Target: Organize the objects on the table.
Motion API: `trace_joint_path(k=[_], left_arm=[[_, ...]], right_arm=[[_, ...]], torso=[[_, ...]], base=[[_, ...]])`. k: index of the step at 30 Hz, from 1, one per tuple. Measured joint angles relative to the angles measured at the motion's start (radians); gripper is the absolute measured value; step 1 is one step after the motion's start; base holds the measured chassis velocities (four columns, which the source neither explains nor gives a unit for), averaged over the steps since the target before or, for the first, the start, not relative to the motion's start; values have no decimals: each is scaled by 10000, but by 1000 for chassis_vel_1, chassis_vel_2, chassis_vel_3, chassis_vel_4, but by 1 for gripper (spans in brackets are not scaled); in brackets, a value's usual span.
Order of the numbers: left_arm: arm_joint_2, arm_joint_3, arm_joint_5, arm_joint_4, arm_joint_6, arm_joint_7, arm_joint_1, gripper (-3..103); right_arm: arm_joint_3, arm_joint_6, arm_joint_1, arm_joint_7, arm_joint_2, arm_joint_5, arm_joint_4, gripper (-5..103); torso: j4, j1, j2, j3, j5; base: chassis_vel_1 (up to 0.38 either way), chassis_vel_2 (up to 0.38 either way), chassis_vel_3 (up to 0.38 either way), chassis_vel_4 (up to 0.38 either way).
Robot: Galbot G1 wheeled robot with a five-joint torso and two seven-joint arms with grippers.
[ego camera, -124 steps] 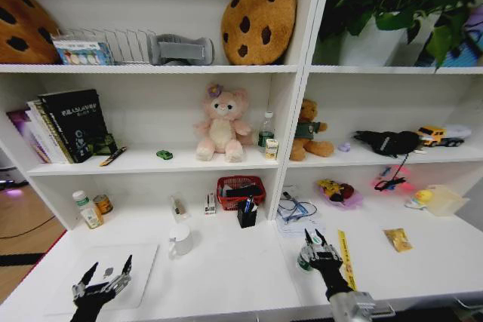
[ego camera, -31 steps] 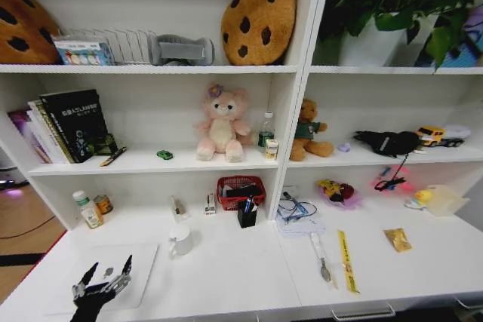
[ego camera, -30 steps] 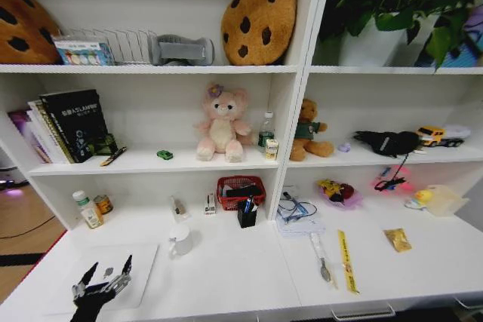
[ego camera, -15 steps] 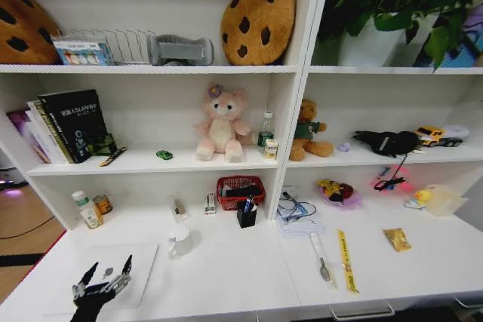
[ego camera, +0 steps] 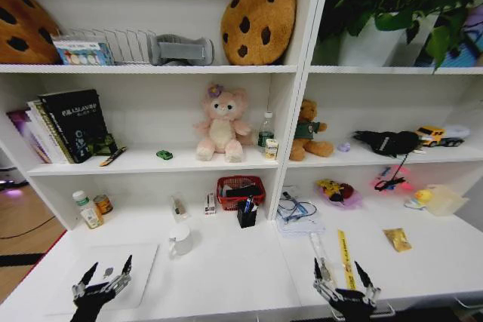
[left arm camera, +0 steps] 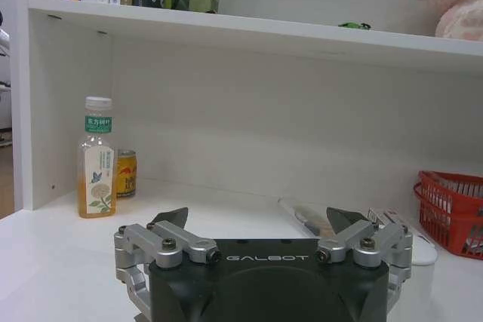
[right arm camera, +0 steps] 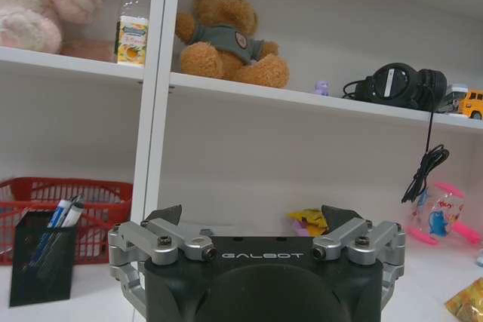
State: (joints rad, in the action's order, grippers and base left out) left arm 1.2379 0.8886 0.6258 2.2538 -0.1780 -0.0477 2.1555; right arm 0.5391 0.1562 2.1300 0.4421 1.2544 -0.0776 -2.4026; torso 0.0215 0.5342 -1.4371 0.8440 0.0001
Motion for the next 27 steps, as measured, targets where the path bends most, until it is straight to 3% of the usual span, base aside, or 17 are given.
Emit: trace_joint_path(k=[5, 27], left_arm=[[0, 0, 0, 0, 0, 0, 0, 100], [0, 0, 0, 0, 0, 0, 0, 100]], right_arm=[[357, -676, -778, 36, -127, -470, 128, 100], [1398, -621, -1428, 38, -179, -1465, 1099, 100]], torso=[[0, 0, 0, 0, -1], [1, 0, -1, 0, 0]], base=[[0, 0, 0, 0], [-108, -103, 104, 107]])
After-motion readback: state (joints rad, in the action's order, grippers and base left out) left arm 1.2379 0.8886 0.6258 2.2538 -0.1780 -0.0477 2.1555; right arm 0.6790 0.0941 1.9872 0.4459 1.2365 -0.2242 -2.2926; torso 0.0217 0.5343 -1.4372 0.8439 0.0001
